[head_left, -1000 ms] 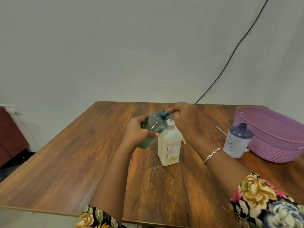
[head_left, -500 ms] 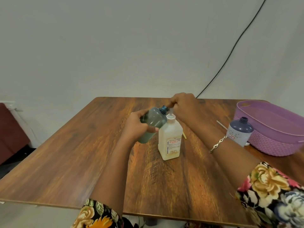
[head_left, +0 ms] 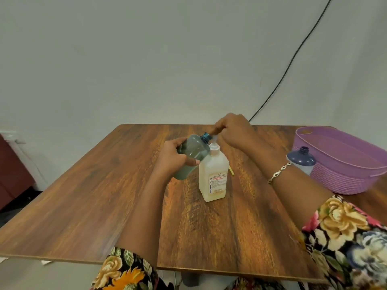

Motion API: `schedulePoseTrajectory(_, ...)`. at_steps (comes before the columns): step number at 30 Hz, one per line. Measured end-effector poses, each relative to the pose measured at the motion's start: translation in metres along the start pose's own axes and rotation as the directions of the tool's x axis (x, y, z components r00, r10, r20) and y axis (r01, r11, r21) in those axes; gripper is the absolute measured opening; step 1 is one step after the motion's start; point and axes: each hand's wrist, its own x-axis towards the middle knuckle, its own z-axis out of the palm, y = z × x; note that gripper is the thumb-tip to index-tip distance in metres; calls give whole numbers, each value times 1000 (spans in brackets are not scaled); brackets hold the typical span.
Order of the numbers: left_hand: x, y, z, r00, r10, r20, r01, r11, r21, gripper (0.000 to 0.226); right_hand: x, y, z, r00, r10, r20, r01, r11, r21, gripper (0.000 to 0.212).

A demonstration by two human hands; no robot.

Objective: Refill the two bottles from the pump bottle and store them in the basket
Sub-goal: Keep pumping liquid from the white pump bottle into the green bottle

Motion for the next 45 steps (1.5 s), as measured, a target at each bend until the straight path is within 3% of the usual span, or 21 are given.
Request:
schedulePoseTrajectory(5, -1, -9, 4, 999, -39, 10, 38, 999, 15, 73, -7, 4, 14, 1000, -24, -17, 23, 999, -45, 26)
schedulePoseTrajectory(15, -2, 6, -1, 999, 11, 30, -12, 1000, 14, 68, -11, 0, -9, 996, -64, 65, 65, 998, -2, 36)
schedulePoseTrajectory(23, -6, -8, 7, 999, -36, 22, 36, 999, 6, 69, -20, 14, 25, 988, -134, -80, 127, 987, -96, 27)
schedulePoseTrajectory(29, -3, 2, 3, 1000, 11, 13, -11, 1000, -7, 70, -17, 5, 1, 993, -116, 9, 116, 993, -18, 33)
schedulePoseTrajectory(35, -4, -7, 4, 1000, -8, 22, 8, 1000, 12, 72, -21, 12, 26, 981, -111, -158, 107, 994, -37, 25)
schedulePoseTrajectory(45, -7, -10, 1, 1000, -5, -9, 5, 999, -37, 68, -13, 5, -3, 998, -58, 7, 58, 998, 32, 29)
